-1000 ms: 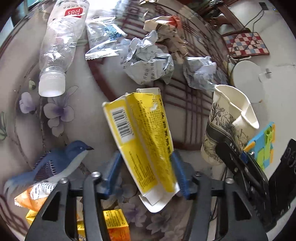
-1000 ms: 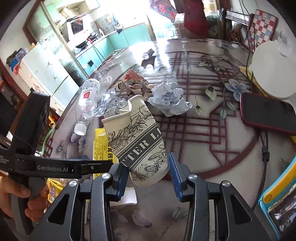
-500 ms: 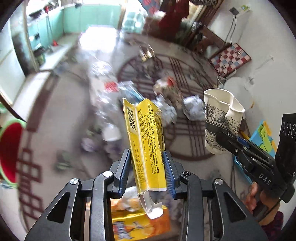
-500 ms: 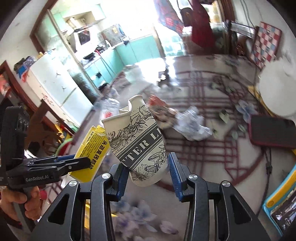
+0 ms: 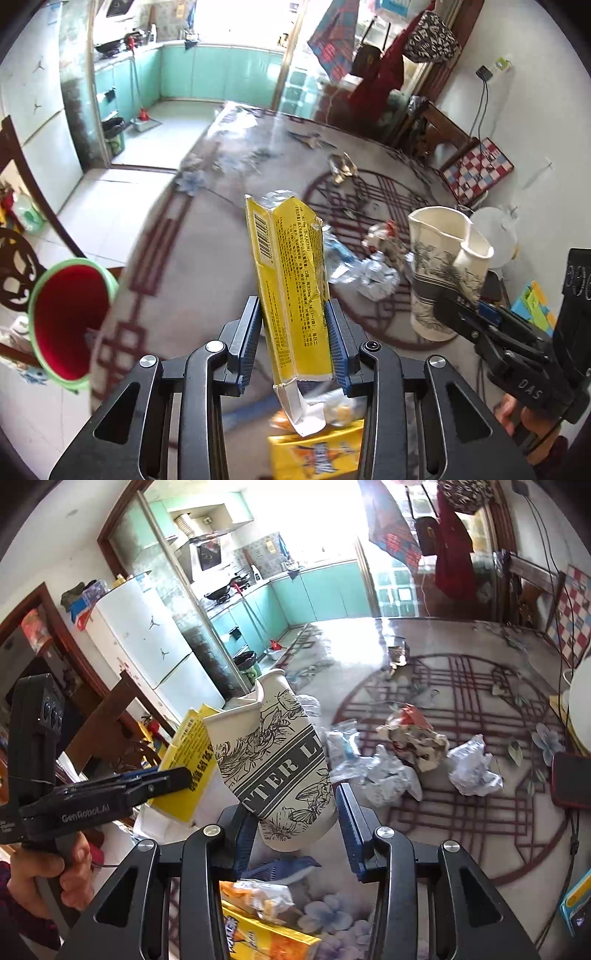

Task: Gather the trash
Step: 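Carry the box and the cup in both tools over the red bucket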

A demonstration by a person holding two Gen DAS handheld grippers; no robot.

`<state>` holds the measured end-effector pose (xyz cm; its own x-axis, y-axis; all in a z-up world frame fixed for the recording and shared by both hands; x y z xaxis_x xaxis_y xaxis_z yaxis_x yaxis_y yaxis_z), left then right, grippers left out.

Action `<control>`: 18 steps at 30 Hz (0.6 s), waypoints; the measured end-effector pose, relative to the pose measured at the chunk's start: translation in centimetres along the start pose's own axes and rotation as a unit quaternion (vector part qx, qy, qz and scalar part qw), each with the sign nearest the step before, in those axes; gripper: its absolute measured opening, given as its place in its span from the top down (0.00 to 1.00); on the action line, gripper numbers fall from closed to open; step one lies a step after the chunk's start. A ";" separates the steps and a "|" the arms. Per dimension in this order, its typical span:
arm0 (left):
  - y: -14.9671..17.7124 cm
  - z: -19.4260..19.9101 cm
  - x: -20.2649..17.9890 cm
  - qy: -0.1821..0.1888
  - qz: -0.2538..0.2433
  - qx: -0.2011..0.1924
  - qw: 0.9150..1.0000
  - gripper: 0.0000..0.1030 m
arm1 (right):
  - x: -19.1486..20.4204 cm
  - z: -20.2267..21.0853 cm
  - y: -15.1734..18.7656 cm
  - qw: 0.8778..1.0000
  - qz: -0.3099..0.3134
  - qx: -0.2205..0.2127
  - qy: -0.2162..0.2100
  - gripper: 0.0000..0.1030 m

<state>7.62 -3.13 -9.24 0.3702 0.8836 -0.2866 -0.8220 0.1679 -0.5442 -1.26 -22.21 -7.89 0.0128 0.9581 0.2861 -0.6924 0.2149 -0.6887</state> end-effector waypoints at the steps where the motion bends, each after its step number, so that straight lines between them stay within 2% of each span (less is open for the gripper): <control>1: -0.1 0.1 0.7 0.001 0.003 -0.001 1.000 0.68 | 0.6 -0.1 -0.2 1.000 0.001 0.000 0.003 0.62; 11: -0.7 1.0 8.6 -0.005 0.003 0.010 1.000 0.67 | 5.6 -2.2 -1.0 0.999 -0.016 0.004 0.031 0.62; 18: -1.8 1.0 14.7 -0.025 0.004 0.017 1.000 0.66 | 10.2 -4.1 -1.0 0.999 -0.026 0.004 0.040 0.62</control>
<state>14.13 10.04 -11.67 0.3413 0.9058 -0.2509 -0.8397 0.1738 -0.5145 2.49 -11.91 -7.00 0.1056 0.9580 0.2667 -0.6945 0.2630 -0.6697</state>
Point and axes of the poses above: each gripper's, at about its wrist camera, not at the fingertips, and z roughly against the way its jaws point, x to its left, y to its underside, the point moved 6 cm from there along -z, roughly the way its jaws point, and after that the axes turned 5 degrees about z, right-handed, at the moved point
